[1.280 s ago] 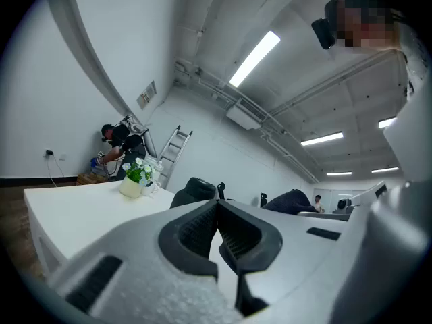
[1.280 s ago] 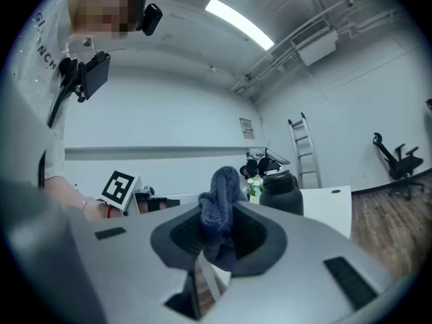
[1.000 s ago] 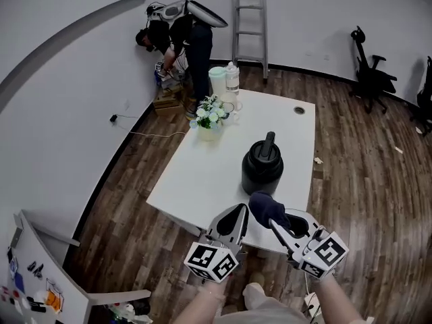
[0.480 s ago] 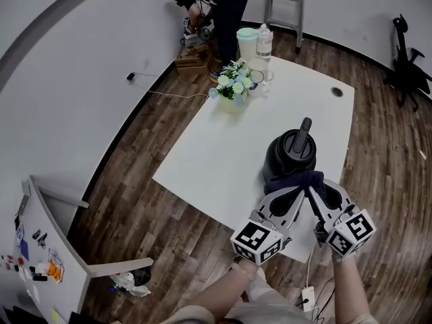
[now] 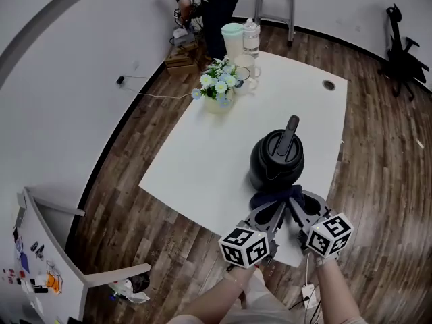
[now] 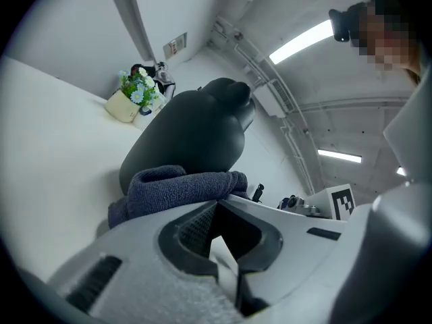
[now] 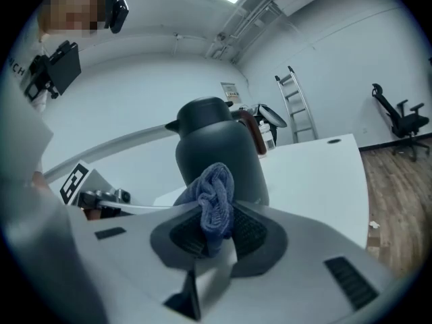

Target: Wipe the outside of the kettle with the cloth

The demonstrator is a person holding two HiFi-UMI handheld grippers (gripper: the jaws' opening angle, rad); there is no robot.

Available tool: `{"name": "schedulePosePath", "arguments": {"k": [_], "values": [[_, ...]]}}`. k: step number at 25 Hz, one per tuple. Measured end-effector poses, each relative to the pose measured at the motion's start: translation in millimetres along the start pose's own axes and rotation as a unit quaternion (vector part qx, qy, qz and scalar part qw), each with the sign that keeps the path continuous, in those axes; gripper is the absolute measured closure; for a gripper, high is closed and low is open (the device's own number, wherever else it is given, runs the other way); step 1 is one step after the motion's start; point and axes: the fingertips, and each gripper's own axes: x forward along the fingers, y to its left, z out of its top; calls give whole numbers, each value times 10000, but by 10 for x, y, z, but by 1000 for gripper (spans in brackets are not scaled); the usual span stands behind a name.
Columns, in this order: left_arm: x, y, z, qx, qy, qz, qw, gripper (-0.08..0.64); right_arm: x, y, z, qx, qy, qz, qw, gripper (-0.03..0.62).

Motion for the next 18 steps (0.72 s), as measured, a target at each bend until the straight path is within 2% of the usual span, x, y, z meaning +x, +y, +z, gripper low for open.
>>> {"name": "schedulePosePath", "arguments": {"k": [5,7,8,10,13,15,18], "values": [[8,16,-39,-200,78,132,9997,554,25,-57,-161,391,143,-79,9991,537],[-7,-48,-43,-140,119,89,9998,554,-49,-48,-114,268,158,-65,9995,537],[-51,-109,-22,-61,97,28,9999,554,-133,-21,-24,43,91,23,9999,537],[-214,-233,123,246,-39,-60,9997,554,-359,46,317,-667,-208,267,9972,537],[-560,-156,588,902,-405,334,9945,554,-615,67,1026,-1539,-735,439,9844,537],[-731,30,1023,1373,-670,712,9857,554,-639,40,1426,-1840,-824,475,9783,537],[-757,212,1785,2239,-1071,950,9640,554,-472,9,1678,-2156,-275,722,9734,537]]}}
